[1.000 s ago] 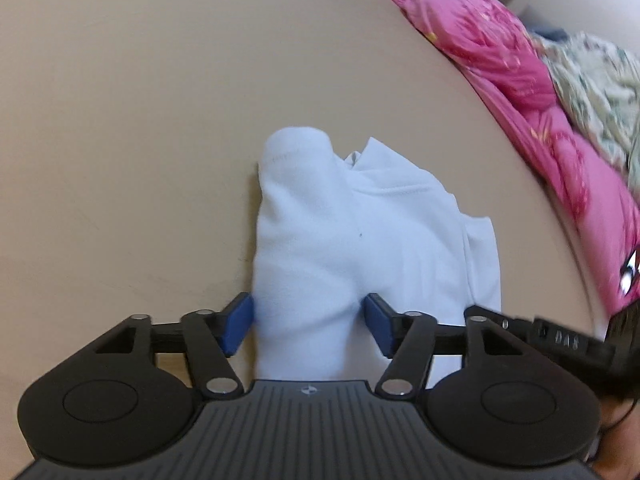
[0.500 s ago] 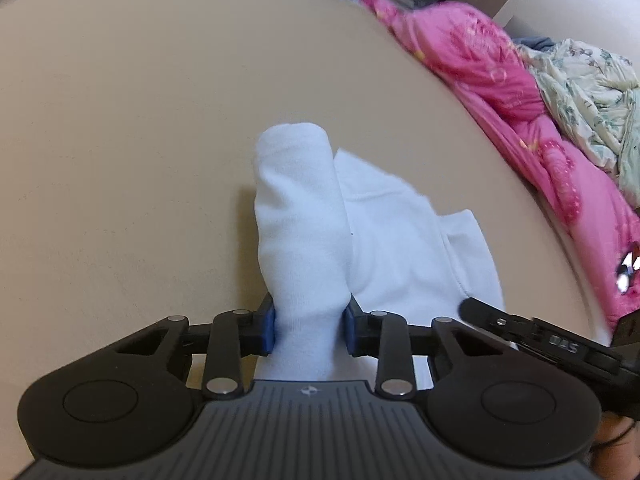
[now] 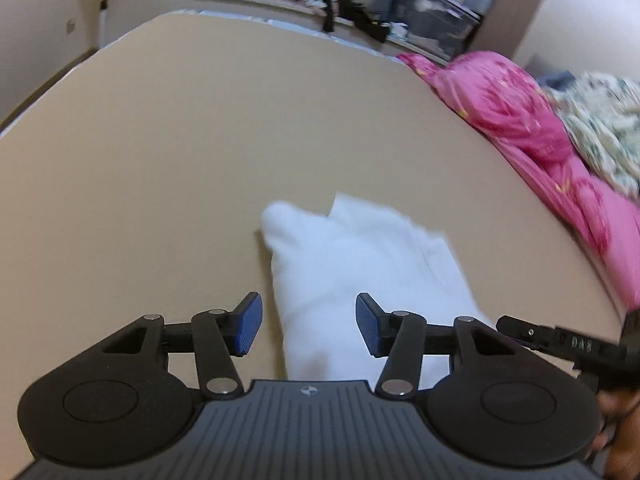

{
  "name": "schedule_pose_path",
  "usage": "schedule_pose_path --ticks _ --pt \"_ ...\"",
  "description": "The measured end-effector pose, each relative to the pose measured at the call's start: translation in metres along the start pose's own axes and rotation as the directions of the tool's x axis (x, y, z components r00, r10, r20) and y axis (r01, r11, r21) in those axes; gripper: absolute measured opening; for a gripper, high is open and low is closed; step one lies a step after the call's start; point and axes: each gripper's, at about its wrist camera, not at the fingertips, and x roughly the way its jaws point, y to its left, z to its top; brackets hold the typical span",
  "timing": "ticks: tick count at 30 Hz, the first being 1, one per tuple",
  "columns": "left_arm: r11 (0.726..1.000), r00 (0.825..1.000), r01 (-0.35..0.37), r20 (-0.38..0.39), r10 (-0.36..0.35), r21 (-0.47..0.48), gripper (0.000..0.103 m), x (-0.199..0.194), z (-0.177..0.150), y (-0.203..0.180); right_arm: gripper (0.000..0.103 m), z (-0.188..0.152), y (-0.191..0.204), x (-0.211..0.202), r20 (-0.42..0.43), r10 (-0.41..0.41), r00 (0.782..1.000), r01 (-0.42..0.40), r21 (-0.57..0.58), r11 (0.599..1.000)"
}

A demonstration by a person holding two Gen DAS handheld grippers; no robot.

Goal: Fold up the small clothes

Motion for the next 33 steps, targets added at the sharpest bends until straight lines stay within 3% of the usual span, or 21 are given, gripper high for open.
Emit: schedule_pose_path --ticks 3,5,6,10,13,15,17,18,20,21,25,30,33 --pt "1.0 0.998 0.018 -0.063 -0.017 0.018 0.056 0.019 -0.034 -0.005 0.043 -0.016 -0.002 0.01 -0.132 -0.033 0.991 0.03 -0.023 0.999" --pt "0.995 0.984 -0.067 -0.157 0.078 0.076 0.056 0.045 -0.058 -0.011 0.027 -0.027 0.001 0.013 -0.155 -0.091 0.984 0.076 -0.101 0.992" --pt "0.992 0.975 -0.094 -0.195 0.11 0.09 0.056 0.053 -0.068 -0.012 0.023 -0.03 0.0 0.012 -0.156 -0.099 0.983 0.084 -0.104 0.991" --pt "0.993 0.989 -0.058 -0.131 0.072 0.107 0.056 0.032 -0.079 -0.021 0.018 -0.033 -0.007 -0.009 -0.111 -0.088 0.99 0.084 -0.042 0.996" --pt "0.972 0.971 -0.12 -0.178 0.157 0.201 0.061 0.035 -0.087 -0.029 0.018 -0.05 -0.017 -0.005 -0.192 -0.135 0.972 0.126 -0.058 0.99" --pt "0.961 0.971 -0.146 -0.152 0.185 0.235 0.06 0.017 -0.083 -0.036 0.019 -0.052 -0.014 -0.02 -0.16 -0.151 0.975 0.145 -0.049 0.988" --pt "0.949 0.978 -0.169 -0.071 0.194 0.265 0.066 -0.014 -0.083 -0.044 0.021 -0.054 -0.001 -0.041 -0.094 -0.179 0.979 0.172 -0.081 0.982" --pt "0.944 0.979 -0.182 -0.038 0.199 0.277 0.071 -0.028 -0.085 -0.05 0.024 -0.056 0.007 -0.054 -0.05 -0.203 0.978 0.197 -0.105 0.975" --pt "0.93 0.975 -0.222 0.043 0.218 0.292 0.098 -0.058 -0.092 -0.059 0.049 -0.064 0.025 -0.084 0.056 -0.236 0.97 0.242 -0.16 0.957" --pt "0.922 0.969 -0.248 0.09 0.232 0.297 0.101 -0.075 -0.097 -0.066 0.054 -0.068 0.031 -0.096 0.097 -0.235 0.967 0.249 -0.174 0.953" --pt "0.916 0.951 -0.285 0.204 0.233 0.283 0.102 -0.12 -0.112 -0.091 0.093 -0.088 0.067 -0.145 0.275 -0.214 0.938 0.277 -0.22 0.935" --pt "0.926 0.93 -0.29 0.298 0.213 0.242 0.102 -0.166 -0.134 -0.118 0.096 -0.109 0.097 -0.167 0.378 -0.183 0.908 0.295 -0.264 0.918" --pt "0.936 0.933 -0.268 0.302 0.194 0.228 0.103 -0.163 -0.145 -0.12 0.097 -0.113 0.11 -0.162 0.356 -0.175 0.918 0.29 -0.303 0.908"
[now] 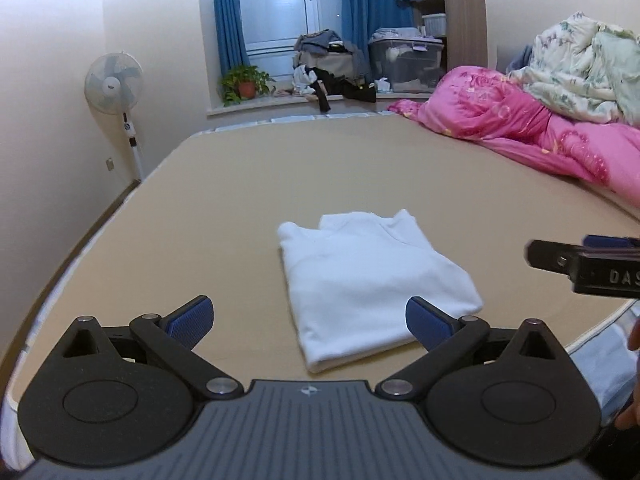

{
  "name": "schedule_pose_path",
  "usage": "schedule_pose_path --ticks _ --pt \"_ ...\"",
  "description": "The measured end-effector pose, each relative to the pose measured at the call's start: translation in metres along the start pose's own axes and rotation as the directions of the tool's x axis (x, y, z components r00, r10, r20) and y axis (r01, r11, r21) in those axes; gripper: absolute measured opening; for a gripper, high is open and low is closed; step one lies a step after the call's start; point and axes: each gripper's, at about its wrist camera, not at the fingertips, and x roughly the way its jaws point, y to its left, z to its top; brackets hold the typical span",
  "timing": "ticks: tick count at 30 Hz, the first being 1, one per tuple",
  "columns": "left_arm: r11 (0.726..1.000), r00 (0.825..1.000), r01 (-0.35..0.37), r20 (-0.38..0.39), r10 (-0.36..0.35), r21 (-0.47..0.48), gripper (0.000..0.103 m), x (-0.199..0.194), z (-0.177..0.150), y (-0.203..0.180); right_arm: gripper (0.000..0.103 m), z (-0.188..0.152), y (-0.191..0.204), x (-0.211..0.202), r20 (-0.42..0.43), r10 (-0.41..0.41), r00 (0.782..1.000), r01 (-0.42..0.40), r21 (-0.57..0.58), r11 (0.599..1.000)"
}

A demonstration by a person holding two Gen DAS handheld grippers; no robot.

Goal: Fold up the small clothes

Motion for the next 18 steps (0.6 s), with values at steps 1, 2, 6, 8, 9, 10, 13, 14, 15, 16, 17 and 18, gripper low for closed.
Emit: schedule_pose_path --ticks 1,2,6,8,9,10,13,14,15,16,17,18 --pt "1.0 1.0 -0.005 -0.015 0.005 -0.012 0.103 0.006 -0.004 0.0 0.098 0.001 0.004 0.004 0.001 -0.003 1.0 0.003 -0.007 1.0" --pt "0.999 0.999 -0.019 -0.04 0.018 -0.035 0.103 0.013 -0.01 0.0 0.1 0.002 0.005 0.003 0.008 -0.013 1.0 0.013 -0.018 1.0" --pt "0.994 0.987 -0.087 -0.145 0.076 -0.066 0.102 0.044 -0.024 -0.001 0.1 -0.011 0.008 0.028 -0.03 -0.051 0.998 0.049 -0.067 0.997" --pt "0.99 0.983 -0.105 -0.161 0.088 -0.095 0.102 0.055 -0.023 0.002 0.099 -0.014 0.01 0.036 -0.061 -0.043 0.997 0.039 -0.056 0.998" --pt "0.989 0.983 -0.106 -0.162 0.088 -0.103 0.102 0.058 -0.023 0.003 0.099 -0.013 0.011 0.041 -0.067 -0.028 0.997 0.024 -0.049 0.998" --pt "0.988 0.982 -0.108 -0.164 0.09 -0.107 0.102 0.062 -0.022 0.003 0.099 -0.014 0.013 0.043 -0.071 -0.019 0.997 0.015 -0.053 0.998" --pt "0.987 0.978 -0.108 -0.19 0.084 -0.117 0.102 0.076 -0.023 0.003 0.099 -0.018 0.017 0.051 -0.095 -0.016 0.995 0.009 -0.081 0.997" --pt "0.987 0.978 -0.102 -0.193 0.077 -0.124 0.102 0.079 -0.021 0.003 0.099 -0.019 0.018 0.053 -0.1 -0.017 0.995 0.008 -0.086 0.996" --pt "0.987 0.979 -0.096 -0.192 0.07 -0.13 0.102 0.081 -0.02 0.003 0.099 -0.02 0.019 0.057 -0.108 -0.018 0.994 0.008 -0.09 0.996" --pt "0.987 0.98 -0.091 -0.19 0.065 -0.135 0.102 0.082 -0.019 0.002 0.099 -0.021 0.019 0.058 -0.114 -0.016 0.993 0.006 -0.093 0.996" --pt "0.987 0.98 -0.088 -0.188 0.061 -0.137 0.102 0.084 -0.017 0.001 0.099 -0.022 0.02 0.06 -0.118 -0.015 0.993 0.004 -0.094 0.996" --pt "0.987 0.981 -0.085 -0.186 0.059 -0.14 0.102 0.087 -0.017 0.0 0.099 -0.022 0.02 0.06 -0.119 -0.014 0.993 0.003 -0.094 0.996"
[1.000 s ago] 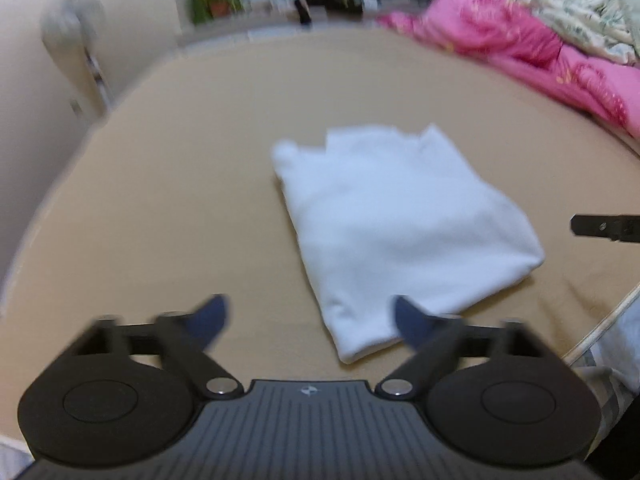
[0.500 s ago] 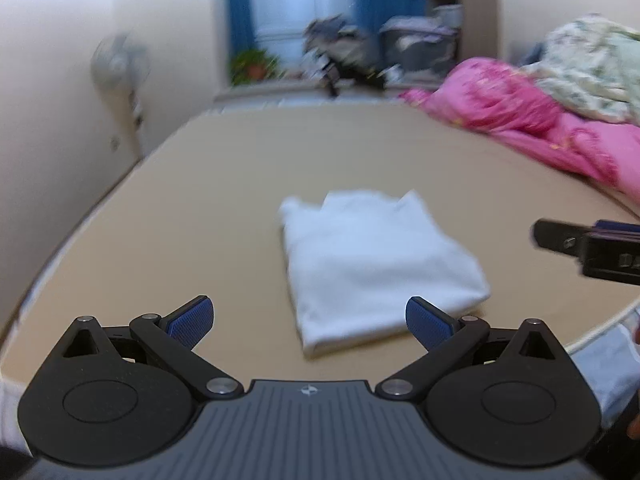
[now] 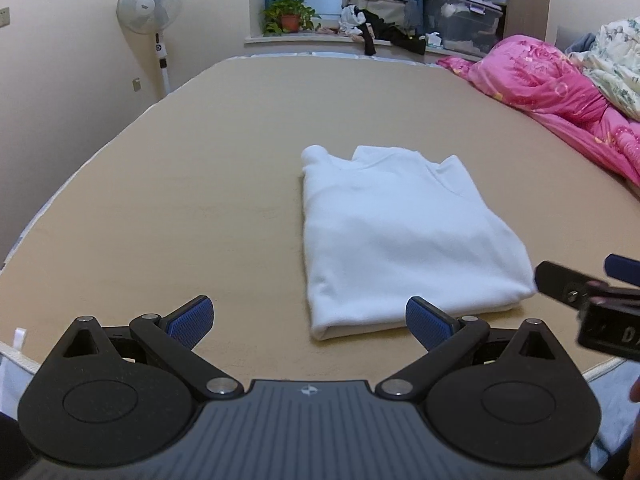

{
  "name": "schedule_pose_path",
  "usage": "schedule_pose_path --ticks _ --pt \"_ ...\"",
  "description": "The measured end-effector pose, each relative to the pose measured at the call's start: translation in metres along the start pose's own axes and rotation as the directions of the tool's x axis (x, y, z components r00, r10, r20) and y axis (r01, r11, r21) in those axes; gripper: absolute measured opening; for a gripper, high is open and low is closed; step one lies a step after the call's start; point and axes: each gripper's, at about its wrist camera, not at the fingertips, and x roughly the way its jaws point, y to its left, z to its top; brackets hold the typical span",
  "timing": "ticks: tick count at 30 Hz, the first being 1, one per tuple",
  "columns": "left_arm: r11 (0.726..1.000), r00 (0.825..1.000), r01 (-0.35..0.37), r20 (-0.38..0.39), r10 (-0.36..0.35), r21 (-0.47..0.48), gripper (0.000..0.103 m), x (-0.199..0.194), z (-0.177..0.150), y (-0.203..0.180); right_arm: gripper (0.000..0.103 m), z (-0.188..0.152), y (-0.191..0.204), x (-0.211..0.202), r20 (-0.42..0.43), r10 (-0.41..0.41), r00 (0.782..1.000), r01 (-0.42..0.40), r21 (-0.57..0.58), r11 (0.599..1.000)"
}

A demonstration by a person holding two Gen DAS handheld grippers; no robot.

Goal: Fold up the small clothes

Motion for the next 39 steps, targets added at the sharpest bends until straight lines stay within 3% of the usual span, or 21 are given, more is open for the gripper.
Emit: schedule_pose_path --ticks 13,39 --pt "1.0 1.0 0.015 0.002 -0.015 -0.005 0.102 0.0 -0.002 -0.001 0.099 -0.002 0.014 0.001 0.003 0.033 0.999 -0.033 -0.048 0.998" --pt "1.0 1.0 0.015 -0.004 -0.015 -0.005 0.102 0.004 -0.004 0.0 0.1 -0.003 0.01 -0.001 -0.006 0.029 1.0 -0.029 -0.037 0.999"
